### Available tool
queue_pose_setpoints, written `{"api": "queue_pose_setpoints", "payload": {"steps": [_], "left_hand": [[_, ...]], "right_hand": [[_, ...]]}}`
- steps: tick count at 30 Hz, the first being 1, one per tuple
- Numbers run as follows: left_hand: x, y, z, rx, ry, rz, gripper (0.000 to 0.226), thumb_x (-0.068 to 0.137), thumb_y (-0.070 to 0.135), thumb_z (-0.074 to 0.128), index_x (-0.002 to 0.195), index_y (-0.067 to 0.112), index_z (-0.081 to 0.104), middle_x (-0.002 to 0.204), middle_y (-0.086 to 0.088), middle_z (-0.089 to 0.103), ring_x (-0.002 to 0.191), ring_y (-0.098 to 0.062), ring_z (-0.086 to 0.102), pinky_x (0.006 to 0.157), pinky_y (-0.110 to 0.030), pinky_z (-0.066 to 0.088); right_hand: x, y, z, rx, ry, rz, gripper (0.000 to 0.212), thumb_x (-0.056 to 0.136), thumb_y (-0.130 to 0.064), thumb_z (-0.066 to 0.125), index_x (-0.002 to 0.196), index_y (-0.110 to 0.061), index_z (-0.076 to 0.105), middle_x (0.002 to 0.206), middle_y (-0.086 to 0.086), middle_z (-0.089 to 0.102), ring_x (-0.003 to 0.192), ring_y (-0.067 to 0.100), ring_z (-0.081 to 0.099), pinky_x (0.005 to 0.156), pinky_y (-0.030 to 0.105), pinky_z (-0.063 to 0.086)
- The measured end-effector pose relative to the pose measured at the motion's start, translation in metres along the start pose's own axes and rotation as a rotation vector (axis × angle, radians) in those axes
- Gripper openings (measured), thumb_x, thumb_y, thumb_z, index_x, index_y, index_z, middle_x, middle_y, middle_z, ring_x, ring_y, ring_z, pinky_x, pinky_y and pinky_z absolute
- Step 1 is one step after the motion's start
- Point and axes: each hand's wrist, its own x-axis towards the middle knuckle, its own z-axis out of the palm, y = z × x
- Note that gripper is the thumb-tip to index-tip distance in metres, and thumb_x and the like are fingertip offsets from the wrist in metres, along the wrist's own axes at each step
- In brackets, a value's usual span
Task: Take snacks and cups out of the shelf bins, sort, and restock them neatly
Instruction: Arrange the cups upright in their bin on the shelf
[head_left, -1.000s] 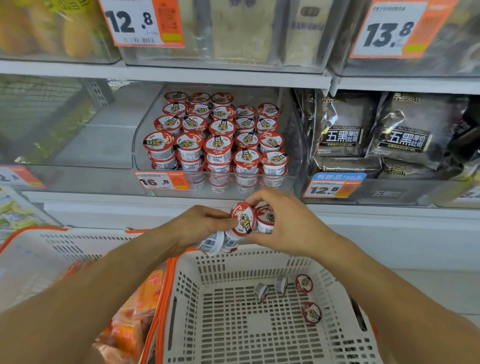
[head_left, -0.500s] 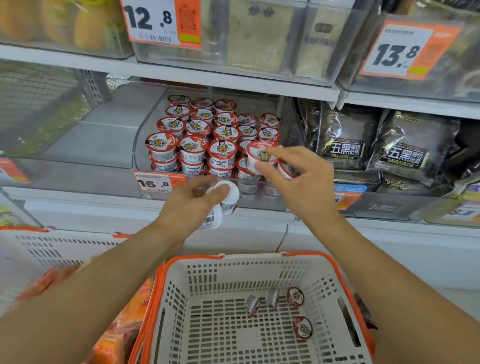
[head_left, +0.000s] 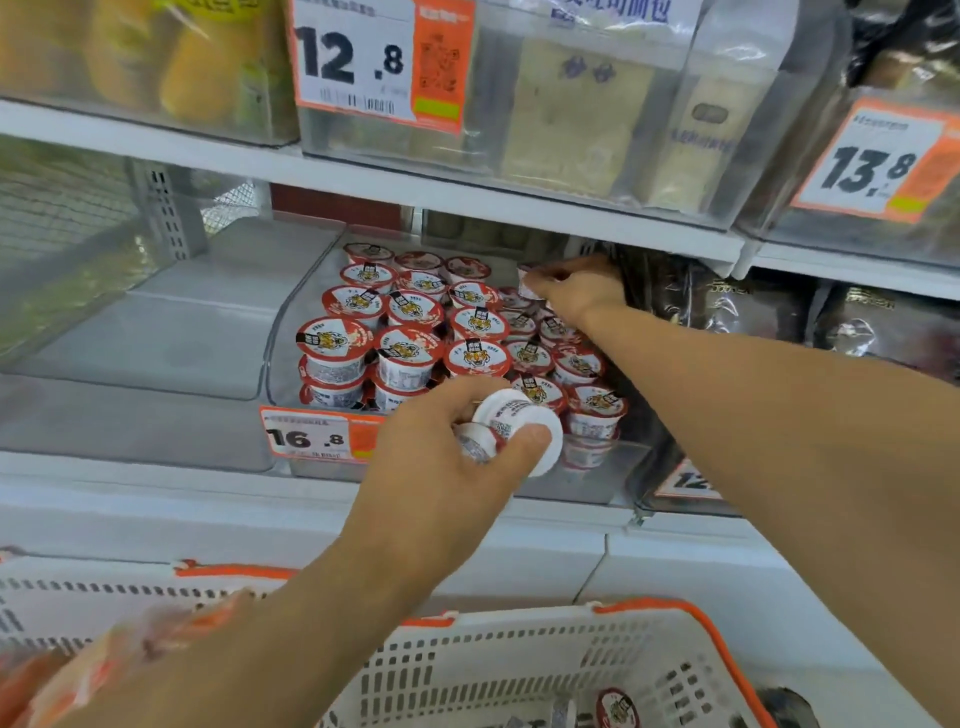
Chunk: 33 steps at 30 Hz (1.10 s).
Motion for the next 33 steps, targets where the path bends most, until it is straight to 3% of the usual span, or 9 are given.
{"api": "queue_pose_setpoints", "payload": {"steps": [4, 8, 12, 14, 17, 20, 23, 29, 33], "left_hand": [[-0.003, -0.006, 0.0, -0.007, -0.024, -0.008, 0.023, 0.08, 0.039, 0.078, 0.101, 0.039, 0.068, 0.089, 0.023, 0.07, 0.086, 0.01, 0.062, 0.065, -0.004, 0.047], [-0.002, -0.008, 0.004, 0.002, -0.013, -0.015, 0.022, 0.079, 0.04, 0.078, 0.098, 0.041, 0.067, 0.085, 0.03, 0.067, 0.083, 0.011, 0.061, 0.062, -0.006, 0.049], [-0.004, -0.014, 0.008, 0.059, -0.039, -0.007, 0.021, 0.08, 0.045, 0.075, 0.098, 0.038, 0.067, 0.086, 0.028, 0.067, 0.081, 0.008, 0.062, 0.065, -0.01, 0.05], [-0.006, -0.015, 0.009, 0.099, -0.049, 0.007, 0.022, 0.08, 0.048, 0.074, 0.098, 0.039, 0.065, 0.085, 0.024, 0.067, 0.083, 0.009, 0.06, 0.068, -0.009, 0.049], [-0.006, -0.014, 0.013, 0.111, -0.054, 0.008, 0.022, 0.081, 0.051, 0.072, 0.098, 0.039, 0.063, 0.086, 0.022, 0.067, 0.085, 0.009, 0.059, 0.069, -0.011, 0.05], [-0.005, -0.015, 0.014, 0.114, -0.067, -0.002, 0.023, 0.083, 0.052, 0.07, 0.097, 0.036, 0.062, 0.087, 0.019, 0.067, 0.085, 0.005, 0.06, 0.072, -0.018, 0.052], [-0.004, -0.016, 0.016, 0.113, -0.067, -0.016, 0.025, 0.083, 0.053, 0.07, 0.099, 0.035, 0.062, 0.089, 0.018, 0.067, 0.085, 0.004, 0.06, 0.074, -0.021, 0.054], [-0.001, -0.017, 0.018, 0.123, -0.076, -0.003, 0.026, 0.083, 0.054, 0.068, 0.101, 0.035, 0.061, 0.09, 0.019, 0.066, 0.087, 0.002, 0.06, 0.077, -0.027, 0.055], [0.0, -0.016, 0.017, 0.092, -0.069, 0.012, 0.026, 0.083, 0.053, 0.068, 0.101, 0.035, 0.061, 0.092, 0.023, 0.064, 0.086, 0.003, 0.059, 0.075, -0.026, 0.055]], "right_hand": [[0.006, -0.001, 0.004, -0.169, -0.125, -0.063, 0.055, 0.091, -0.06, 0.061, 0.126, -0.017, 0.069, 0.126, 0.009, 0.068, 0.109, 0.027, 0.064, 0.094, 0.035, 0.054], [0.008, -0.009, 0.0, -0.307, -0.163, -0.141, 0.05, 0.089, -0.05, 0.069, 0.126, -0.016, 0.064, 0.12, 0.006, 0.067, 0.097, 0.023, 0.063, 0.078, 0.026, 0.049], [0.009, -0.004, -0.007, -0.266, -0.057, -0.096, 0.051, 0.089, -0.036, 0.073, 0.13, -0.012, 0.056, 0.131, 0.009, 0.06, 0.119, 0.025, 0.058, 0.094, 0.027, 0.047], [0.009, -0.002, -0.009, -0.271, -0.042, -0.074, 0.043, 0.088, -0.035, 0.075, 0.121, -0.011, 0.06, 0.126, 0.009, 0.062, 0.117, 0.026, 0.059, 0.093, 0.028, 0.047], [0.011, 0.002, -0.007, -0.318, -0.084, -0.093, 0.032, 0.085, -0.037, 0.079, 0.103, -0.014, 0.066, 0.111, 0.006, 0.067, 0.099, 0.023, 0.063, 0.08, 0.025, 0.045], [0.009, 0.006, -0.003, -0.484, -0.111, -0.152, 0.044, 0.088, -0.044, 0.074, 0.117, -0.012, 0.066, 0.111, 0.008, 0.066, 0.091, 0.02, 0.06, 0.079, 0.024, 0.046], [0.006, 0.012, -0.008, -0.499, -0.056, -0.162, 0.042, 0.094, -0.03, 0.07, 0.128, -0.009, 0.058, 0.123, 0.009, 0.06, 0.111, 0.026, 0.059, 0.081, 0.022, 0.041], [0.011, 0.013, -0.011, -0.393, 0.001, -0.117, 0.029, 0.083, -0.028, 0.081, 0.103, -0.012, 0.068, 0.103, 0.006, 0.066, 0.085, 0.017, 0.058, 0.072, 0.024, 0.041], [0.014, 0.017, -0.016, -0.447, -0.018, -0.164, 0.018, 0.084, -0.02, 0.08, 0.097, -0.019, 0.067, 0.108, 0.004, 0.07, 0.083, 0.016, 0.058, 0.072, 0.022, 0.044]]}}
